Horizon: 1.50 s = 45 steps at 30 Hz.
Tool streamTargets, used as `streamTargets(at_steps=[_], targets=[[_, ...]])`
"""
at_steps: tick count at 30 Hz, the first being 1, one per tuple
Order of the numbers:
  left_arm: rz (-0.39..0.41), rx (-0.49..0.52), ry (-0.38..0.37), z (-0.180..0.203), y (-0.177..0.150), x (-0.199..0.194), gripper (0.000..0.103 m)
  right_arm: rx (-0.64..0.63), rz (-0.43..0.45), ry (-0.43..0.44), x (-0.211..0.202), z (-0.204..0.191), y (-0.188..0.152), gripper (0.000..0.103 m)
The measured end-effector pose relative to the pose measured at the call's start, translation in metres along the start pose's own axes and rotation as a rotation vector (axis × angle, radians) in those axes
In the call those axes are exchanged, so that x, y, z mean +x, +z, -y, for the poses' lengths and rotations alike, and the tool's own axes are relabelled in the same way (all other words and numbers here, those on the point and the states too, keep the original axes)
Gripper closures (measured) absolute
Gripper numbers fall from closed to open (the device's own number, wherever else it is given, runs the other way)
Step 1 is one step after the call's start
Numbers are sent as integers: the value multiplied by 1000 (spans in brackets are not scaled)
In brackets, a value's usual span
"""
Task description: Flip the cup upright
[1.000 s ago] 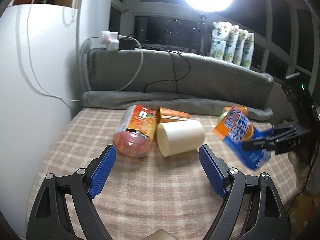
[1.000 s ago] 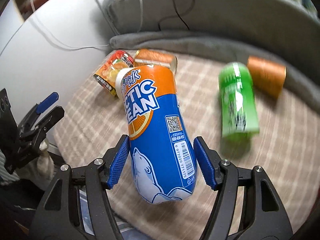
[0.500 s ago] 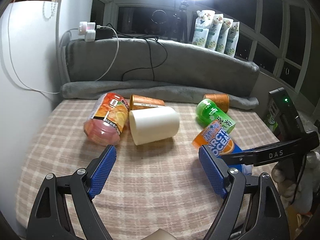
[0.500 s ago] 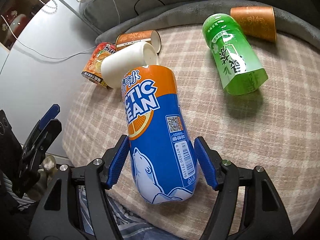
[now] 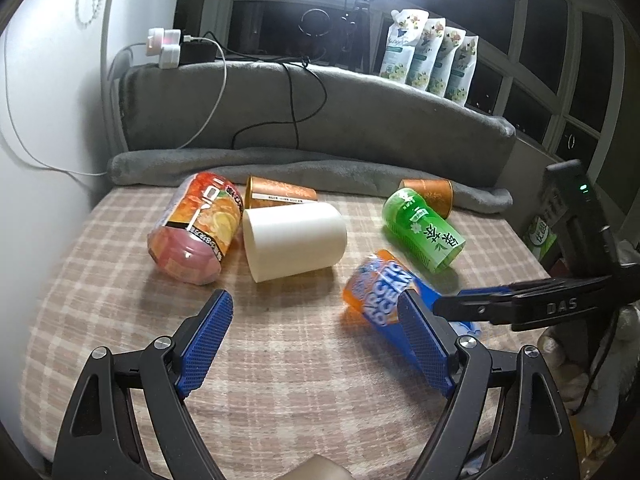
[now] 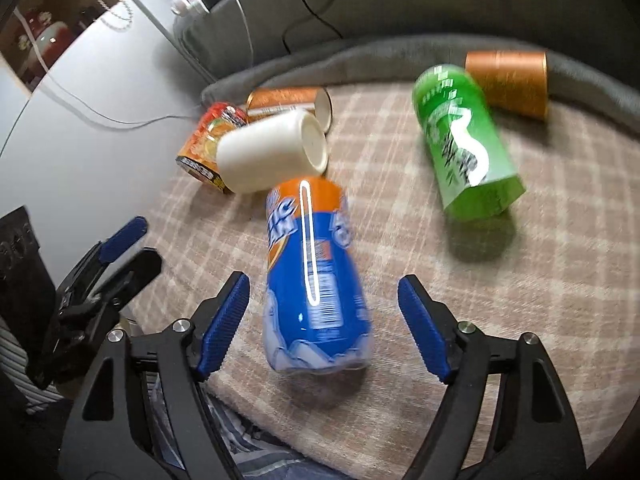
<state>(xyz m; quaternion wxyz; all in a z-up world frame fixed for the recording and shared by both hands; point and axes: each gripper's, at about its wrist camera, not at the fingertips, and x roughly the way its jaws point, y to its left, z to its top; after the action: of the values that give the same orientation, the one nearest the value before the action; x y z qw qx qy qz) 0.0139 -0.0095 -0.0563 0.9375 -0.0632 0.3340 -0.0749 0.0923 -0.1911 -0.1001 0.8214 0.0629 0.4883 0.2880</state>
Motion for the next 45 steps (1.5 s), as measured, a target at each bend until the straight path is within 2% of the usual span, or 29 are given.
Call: streamTargets(at_steps=[4,8,13,18,32,45], targets=[[-30,-29,-44,-1,3,7,18,-51,87,-86,-24,-4,-5,24],[-98,-109,-135,-6,6,20,18,-68,153,-154,-45,-3,-15,24],[-196,-229,-239,-13,10,43,19,-33,210,-192,-67,8,-31,23],[-295,-363,-330,-19,8,66,20,9,229,-205,-80,22,-47,23],[-374,-500,-332,-22,1,100,21,41,248,-237,-87,30,-63,23],[-408,-530,-337,-21,-2,118,34,54,243,-272,-84,37,-64,23]])
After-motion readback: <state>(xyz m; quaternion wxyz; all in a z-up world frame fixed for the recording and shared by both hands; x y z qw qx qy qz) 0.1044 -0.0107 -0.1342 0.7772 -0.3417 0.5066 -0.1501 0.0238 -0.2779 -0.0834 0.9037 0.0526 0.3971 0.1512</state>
